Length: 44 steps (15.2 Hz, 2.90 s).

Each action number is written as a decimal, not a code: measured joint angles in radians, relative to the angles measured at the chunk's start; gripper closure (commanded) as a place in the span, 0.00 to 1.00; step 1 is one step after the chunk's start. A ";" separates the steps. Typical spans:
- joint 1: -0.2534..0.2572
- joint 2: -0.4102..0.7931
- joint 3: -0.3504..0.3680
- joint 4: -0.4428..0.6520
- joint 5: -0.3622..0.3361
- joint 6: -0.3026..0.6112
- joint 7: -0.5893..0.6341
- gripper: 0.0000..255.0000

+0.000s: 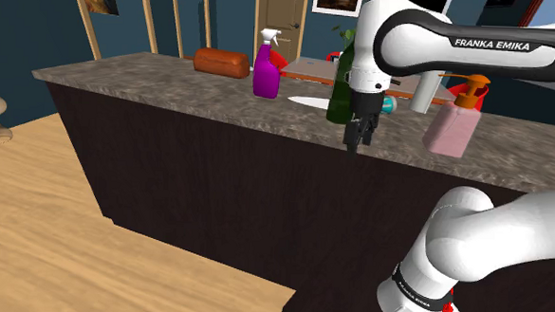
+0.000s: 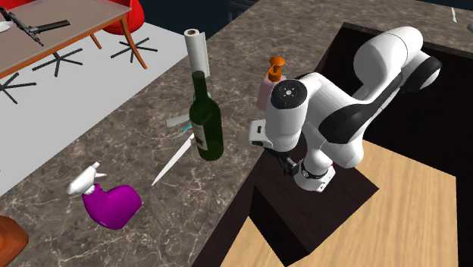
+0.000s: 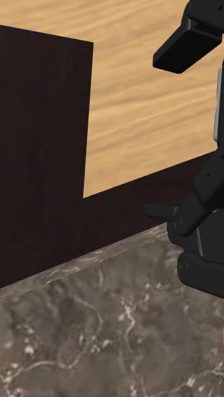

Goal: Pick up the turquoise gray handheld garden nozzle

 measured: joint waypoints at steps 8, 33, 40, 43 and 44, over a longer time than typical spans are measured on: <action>-0.029 0.126 -0.125 0.118 -0.113 -0.015 -0.181 0.00; -0.102 0.825 -0.469 0.789 -0.202 -0.001 -0.850 0.00; -0.102 0.820 -0.470 0.739 -0.204 0.045 -0.839 1.00; -0.102 0.819 -0.470 0.738 -0.204 0.045 -0.838 1.00; -0.102 0.820 -0.470 0.739 -0.204 0.045 -0.839 1.00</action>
